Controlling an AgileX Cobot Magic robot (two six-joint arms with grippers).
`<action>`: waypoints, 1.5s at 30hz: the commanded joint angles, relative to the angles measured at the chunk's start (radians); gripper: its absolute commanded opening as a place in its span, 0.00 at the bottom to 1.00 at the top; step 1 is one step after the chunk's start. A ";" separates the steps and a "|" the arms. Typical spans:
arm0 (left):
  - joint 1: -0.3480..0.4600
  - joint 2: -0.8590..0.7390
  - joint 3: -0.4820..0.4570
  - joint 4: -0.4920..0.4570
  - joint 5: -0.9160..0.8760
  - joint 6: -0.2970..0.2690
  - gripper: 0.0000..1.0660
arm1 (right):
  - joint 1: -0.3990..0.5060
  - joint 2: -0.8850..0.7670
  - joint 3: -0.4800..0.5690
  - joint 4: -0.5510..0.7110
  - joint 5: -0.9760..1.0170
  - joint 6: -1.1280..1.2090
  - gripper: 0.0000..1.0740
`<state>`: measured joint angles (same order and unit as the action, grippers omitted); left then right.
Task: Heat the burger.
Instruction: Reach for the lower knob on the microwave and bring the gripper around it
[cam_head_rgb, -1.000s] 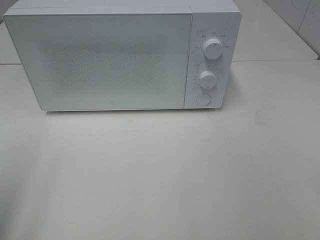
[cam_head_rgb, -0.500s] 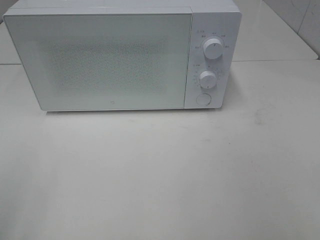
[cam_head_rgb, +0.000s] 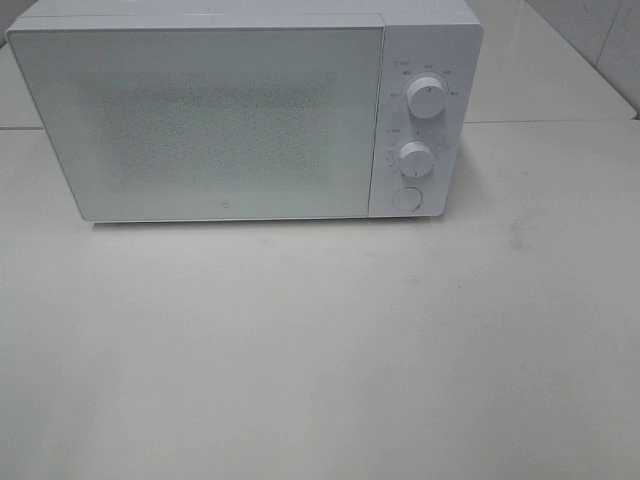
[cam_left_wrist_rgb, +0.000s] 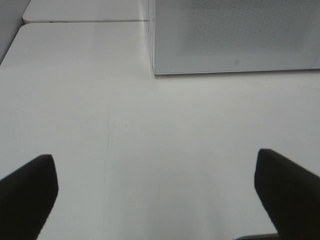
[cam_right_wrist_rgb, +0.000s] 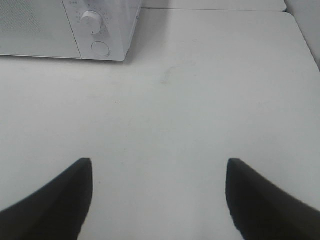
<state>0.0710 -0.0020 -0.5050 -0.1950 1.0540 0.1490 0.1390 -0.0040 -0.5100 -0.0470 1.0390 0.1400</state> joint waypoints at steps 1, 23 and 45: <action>0.002 -0.024 0.004 -0.010 -0.013 -0.001 0.94 | -0.007 -0.025 0.001 0.002 -0.002 0.002 0.68; 0.002 -0.024 0.004 -0.010 -0.013 -0.001 0.94 | -0.007 -0.026 0.001 0.001 -0.002 0.002 0.68; 0.002 -0.024 0.004 -0.010 -0.013 -0.001 0.94 | -0.007 0.215 -0.052 0.002 -0.200 0.007 0.65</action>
<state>0.0710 -0.0050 -0.5050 -0.1970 1.0540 0.1490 0.1390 0.2080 -0.5550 -0.0470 0.8700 0.1410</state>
